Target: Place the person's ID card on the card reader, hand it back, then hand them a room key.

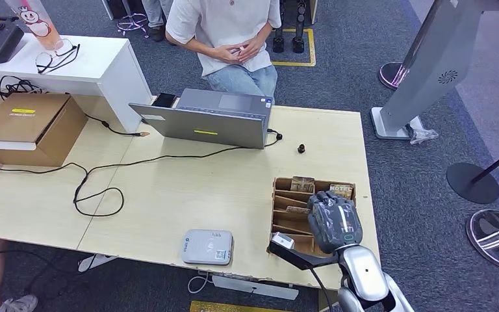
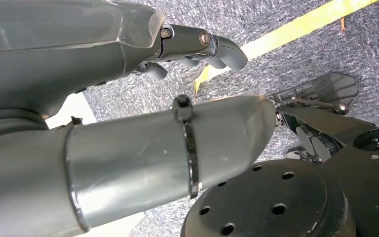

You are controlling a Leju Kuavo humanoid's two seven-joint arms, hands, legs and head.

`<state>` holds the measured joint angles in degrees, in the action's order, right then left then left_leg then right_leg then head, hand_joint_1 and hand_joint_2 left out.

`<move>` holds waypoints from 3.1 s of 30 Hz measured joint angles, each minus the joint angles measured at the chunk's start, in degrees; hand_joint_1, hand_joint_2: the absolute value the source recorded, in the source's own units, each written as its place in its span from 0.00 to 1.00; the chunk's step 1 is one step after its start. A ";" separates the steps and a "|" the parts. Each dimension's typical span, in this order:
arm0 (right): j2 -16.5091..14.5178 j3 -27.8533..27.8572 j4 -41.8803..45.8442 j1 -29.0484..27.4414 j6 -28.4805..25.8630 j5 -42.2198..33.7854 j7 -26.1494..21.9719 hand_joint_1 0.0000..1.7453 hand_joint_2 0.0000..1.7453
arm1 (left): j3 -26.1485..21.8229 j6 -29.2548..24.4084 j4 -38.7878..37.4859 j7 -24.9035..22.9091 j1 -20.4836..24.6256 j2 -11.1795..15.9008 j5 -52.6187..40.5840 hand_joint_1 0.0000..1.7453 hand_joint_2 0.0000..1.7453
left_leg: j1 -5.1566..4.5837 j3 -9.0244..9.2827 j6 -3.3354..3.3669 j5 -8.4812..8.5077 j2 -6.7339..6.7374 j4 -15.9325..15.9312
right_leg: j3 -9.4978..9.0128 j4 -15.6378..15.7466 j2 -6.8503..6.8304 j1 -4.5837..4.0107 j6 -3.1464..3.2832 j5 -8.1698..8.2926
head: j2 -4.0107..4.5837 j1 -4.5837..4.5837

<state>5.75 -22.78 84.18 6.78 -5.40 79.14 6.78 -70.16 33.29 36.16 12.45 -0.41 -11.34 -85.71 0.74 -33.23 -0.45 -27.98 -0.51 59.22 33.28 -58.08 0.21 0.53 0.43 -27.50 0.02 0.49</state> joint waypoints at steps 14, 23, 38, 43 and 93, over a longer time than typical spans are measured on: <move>0.23 0.41 0.84 -1.19 0.08 0.08 -0.12 0.91 1.00 | 0.02 0.17 -0.14 0.20 0.00 0.00 0.01 0.00 0.00 | 0.00 0.00 0.00 0.00 0.00 0.00 | 0.00 0.00 0.00 0.00 0.00 0.00 | 0.00 0.00; 0.30 0.44 1.04 -1.34 0.20 -0.02 -0.44 1.00 1.00 | 0.04 0.07 -0.14 0.29 0.00 0.00 0.01 0.00 0.00 | 0.00 0.00 0.00 0.00 0.00 0.00 | 0.00 0.00 0.00 0.00 0.00 0.00 | 0.00 -0.01; 0.37 1.18 1.85 -1.34 -1.75 -2.92 -1.45 1.00 1.00 | 0.04 0.15 -0.16 0.39 -0.01 -0.02 0.03 0.00 0.00 | 0.00 0.00 0.00 0.00 0.00 0.00 | 0.00 0.00 0.00 0.00 0.00 0.00 | 0.00 0.00; 0.37 1.77 2.76 -1.38 -3.15 -3.37 -1.55 1.00 1.00 | 0.06 0.14 -0.16 0.57 -0.01 -0.02 0.02 0.00 0.00 | 0.00 0.00 0.00 0.00 0.00 0.00 | 0.00 0.00 0.00 0.00 0.00 0.00 | 0.00 0.00; 0.59 -2.40 9.94 -5.76 0.57 -7.31 -5.05 0.08 1.00 | 0.07 -0.79 -1.24 1.36 0.10 0.36 -0.03 0.00 0.00 | 0.00 -0.01 -0.01 -0.01 -0.01 0.00 | -0.01 -0.01 -0.01 0.00 0.00 -0.01 | 0.00 0.00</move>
<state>6.34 -25.18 94.12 1.02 -4.83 71.84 1.72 -70.10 32.50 34.92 13.81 -0.31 -10.98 -85.74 0.74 -33.24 -0.47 -27.99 -0.52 59.22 33.27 -58.09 0.21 0.53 0.43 -27.51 0.02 0.49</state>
